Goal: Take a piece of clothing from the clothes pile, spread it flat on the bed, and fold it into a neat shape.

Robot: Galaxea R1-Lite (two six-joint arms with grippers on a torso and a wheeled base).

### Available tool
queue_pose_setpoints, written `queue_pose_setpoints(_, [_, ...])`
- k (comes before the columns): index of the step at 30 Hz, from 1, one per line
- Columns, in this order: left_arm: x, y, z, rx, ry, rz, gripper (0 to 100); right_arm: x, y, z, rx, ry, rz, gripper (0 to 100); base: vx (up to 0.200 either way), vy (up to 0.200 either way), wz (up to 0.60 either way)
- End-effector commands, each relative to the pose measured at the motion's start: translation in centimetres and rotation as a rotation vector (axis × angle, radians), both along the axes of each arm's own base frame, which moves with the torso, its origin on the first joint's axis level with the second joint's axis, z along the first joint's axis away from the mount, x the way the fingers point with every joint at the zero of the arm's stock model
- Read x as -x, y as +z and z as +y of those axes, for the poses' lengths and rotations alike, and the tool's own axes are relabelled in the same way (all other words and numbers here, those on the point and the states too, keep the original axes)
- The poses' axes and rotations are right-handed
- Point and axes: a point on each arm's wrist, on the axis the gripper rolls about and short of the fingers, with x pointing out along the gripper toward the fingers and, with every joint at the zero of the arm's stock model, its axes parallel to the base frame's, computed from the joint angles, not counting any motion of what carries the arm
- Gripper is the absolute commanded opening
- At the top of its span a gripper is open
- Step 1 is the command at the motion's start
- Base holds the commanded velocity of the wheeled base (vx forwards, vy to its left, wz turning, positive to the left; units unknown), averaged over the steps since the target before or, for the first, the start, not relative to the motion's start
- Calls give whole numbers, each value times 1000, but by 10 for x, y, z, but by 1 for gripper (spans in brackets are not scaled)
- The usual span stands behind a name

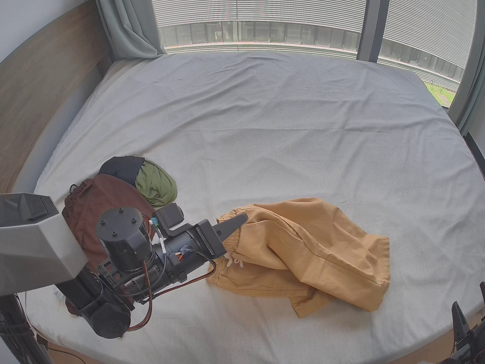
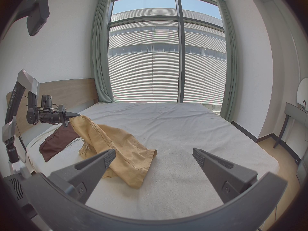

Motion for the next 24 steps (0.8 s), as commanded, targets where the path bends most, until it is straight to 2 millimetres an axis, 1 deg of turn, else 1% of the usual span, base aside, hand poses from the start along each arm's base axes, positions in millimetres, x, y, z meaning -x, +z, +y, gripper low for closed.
queue_pose_setpoints(1, [-1,1,8,-1,22,3,0,0,-5,0,0,1,6,100,0,0,0])
queue_pose_setpoints(5, [-1,1,11,-4,40,5,0,0,-5,0,0,1,6,100,0,0,0])
queue_pose_setpoints(10, [-7,2,20,-13,73,-9,0,0,-5,0,0,1,6,100,0,0,0])
queue_pose_setpoints(11, [-11,0,25,-32,91,-20,0,0,-5,0,0,-1,4,100,0,0,0])
queue_pose_setpoints(13, [-13,-1,28,-42,100,-24,0,0,-5,0,0,1,3,100,0,0,0])
queue_pose_setpoints(14, [-17,-3,35,-62,128,-35,0,0,-5,0,0,-1,4,100,0,0,0])
queue_pose_setpoints(21, [-25,-8,60,-107,207,-38,0,0,-5,0,0,1,4,100,0,0,0])
queue_pose_setpoints(24, [-26,-9,65,-120,223,-36,0,0,-5,0,0,1,4,100,0,0,0])
